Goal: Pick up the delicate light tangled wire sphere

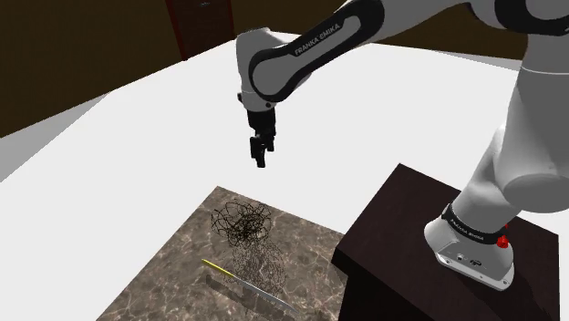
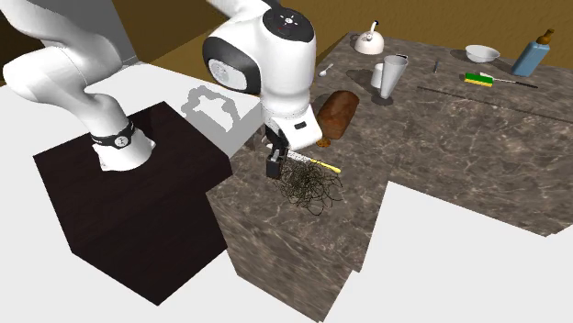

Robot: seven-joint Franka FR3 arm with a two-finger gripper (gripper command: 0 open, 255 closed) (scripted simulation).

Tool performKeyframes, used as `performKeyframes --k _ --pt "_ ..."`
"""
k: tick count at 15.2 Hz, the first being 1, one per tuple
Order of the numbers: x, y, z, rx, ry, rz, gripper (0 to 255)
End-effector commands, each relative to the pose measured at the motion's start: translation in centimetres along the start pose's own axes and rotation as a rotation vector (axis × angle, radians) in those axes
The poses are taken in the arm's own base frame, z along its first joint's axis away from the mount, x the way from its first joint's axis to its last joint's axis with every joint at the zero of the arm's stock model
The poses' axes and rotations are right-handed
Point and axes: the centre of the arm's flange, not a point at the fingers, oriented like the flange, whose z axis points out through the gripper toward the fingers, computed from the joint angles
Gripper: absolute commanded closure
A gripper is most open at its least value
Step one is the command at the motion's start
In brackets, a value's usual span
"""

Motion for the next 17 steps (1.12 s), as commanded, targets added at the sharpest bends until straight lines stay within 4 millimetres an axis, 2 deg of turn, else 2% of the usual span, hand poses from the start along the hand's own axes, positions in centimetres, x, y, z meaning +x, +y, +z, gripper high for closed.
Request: performKeyframes --k 1,14,16,17 --pt "2.0 -0.9 1.6 0.016 -0.010 -0.022 0" --pt "14.0 -8.3 11.7 0.118 -0.079 -0.167 0" --pt "15.5 -9.6 13.2 0.133 -0.089 -0.188 0" --pt "15.6 -9.5 13.7 0.133 -0.089 -0.188 0"
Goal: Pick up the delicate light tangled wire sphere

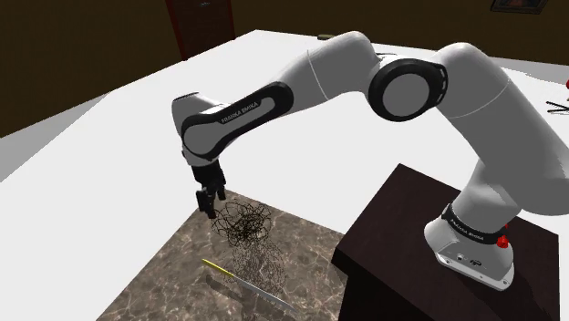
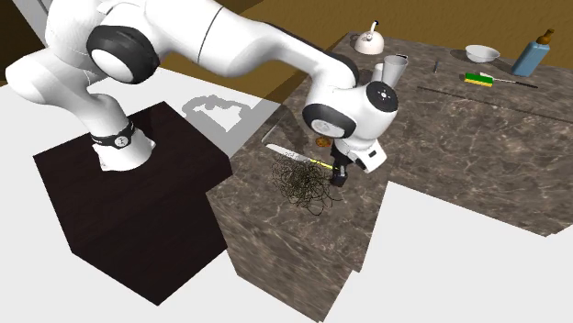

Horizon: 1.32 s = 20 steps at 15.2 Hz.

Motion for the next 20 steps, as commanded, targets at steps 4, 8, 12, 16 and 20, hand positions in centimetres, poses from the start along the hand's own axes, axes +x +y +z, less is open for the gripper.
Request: performKeyframes --k 4,8,12,16,20 --pt "0.9 0.4 2.6 0.003 -0.002 -0.005 0" --pt "1.1 0.8 3.9 0.003 -0.002 -0.005 0" --pt "1.1 0.7 3.9 0.003 -0.002 -0.005 255" --pt "1.1 0.7 3.9 0.003 -0.002 -0.005 255" --pt "0.9 0.5 2.9 0.003 -0.002 -0.005 255"
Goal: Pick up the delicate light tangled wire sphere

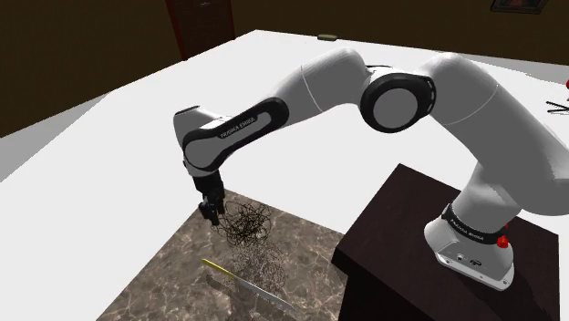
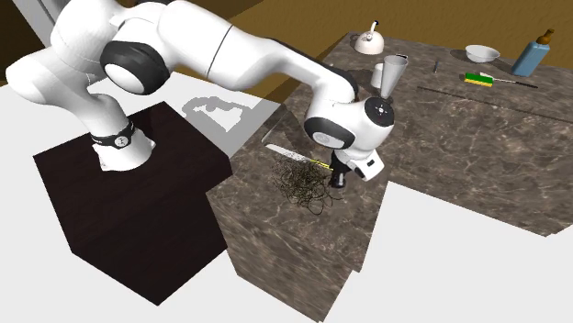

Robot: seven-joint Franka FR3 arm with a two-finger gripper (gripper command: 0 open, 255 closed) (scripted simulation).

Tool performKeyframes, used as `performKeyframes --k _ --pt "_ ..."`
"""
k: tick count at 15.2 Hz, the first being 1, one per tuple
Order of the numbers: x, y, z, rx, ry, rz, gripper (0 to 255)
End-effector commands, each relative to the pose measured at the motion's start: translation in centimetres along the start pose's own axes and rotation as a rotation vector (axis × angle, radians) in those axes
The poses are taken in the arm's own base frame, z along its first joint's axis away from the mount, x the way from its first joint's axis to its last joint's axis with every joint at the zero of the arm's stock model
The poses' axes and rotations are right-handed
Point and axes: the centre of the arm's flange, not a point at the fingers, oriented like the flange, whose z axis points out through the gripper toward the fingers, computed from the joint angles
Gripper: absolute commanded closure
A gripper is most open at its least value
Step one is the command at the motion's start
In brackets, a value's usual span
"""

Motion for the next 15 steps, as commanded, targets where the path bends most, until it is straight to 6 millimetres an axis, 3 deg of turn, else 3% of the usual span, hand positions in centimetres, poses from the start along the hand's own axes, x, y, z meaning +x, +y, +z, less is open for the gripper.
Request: performKeyframes --k 1,13,15 --pt "-0.1 -0.3 -1.0 -0.001 0.002 0.000 255" --pt "-1.0 -2.2 -7.0 0.000 0.002 0.000 255" --pt "-1.0 -2.2 -7.1 0.000 0.002 0.000 255"
